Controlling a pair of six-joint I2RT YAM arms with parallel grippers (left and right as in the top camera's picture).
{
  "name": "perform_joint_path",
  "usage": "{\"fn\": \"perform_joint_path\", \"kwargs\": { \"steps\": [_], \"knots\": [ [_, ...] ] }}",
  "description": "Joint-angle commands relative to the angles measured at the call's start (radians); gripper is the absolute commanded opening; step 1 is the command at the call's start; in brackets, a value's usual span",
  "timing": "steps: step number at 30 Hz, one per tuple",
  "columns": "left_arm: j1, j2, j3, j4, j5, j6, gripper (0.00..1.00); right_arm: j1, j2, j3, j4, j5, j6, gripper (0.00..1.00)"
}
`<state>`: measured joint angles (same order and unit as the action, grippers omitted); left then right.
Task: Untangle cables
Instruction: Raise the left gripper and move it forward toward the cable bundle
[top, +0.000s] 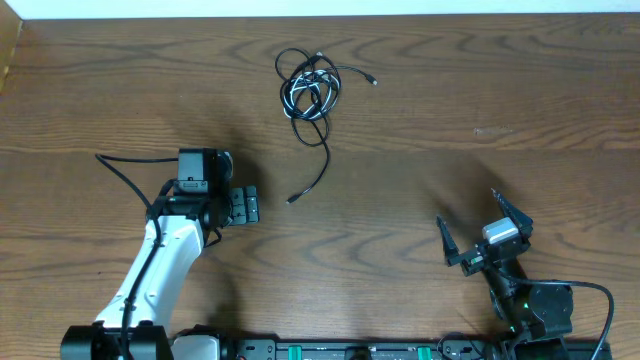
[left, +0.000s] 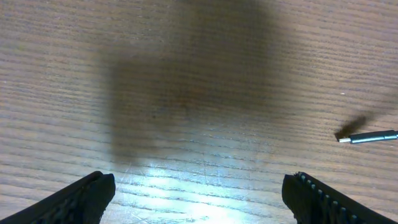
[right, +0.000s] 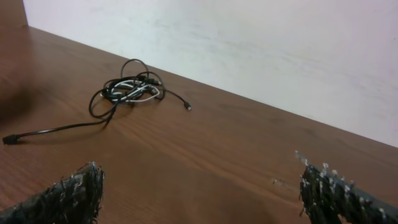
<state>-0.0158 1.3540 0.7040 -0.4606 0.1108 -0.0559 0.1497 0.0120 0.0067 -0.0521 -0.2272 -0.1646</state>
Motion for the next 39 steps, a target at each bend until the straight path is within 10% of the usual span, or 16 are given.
{"fn": "perform_joint_path", "kwargs": {
  "steps": [1, 39],
  "knots": [
    [0.002, 0.018, 0.028, 0.005, 0.022, -0.009, 0.92, -0.007, -0.006, -0.001, -0.006, 0.011, 0.007, 0.99],
    [0.001, 0.019, 0.027, 0.098, 0.088, -0.002, 0.92, -0.007, -0.006, -0.001, -0.006, 0.011, 0.007, 0.99]
  ]
}}
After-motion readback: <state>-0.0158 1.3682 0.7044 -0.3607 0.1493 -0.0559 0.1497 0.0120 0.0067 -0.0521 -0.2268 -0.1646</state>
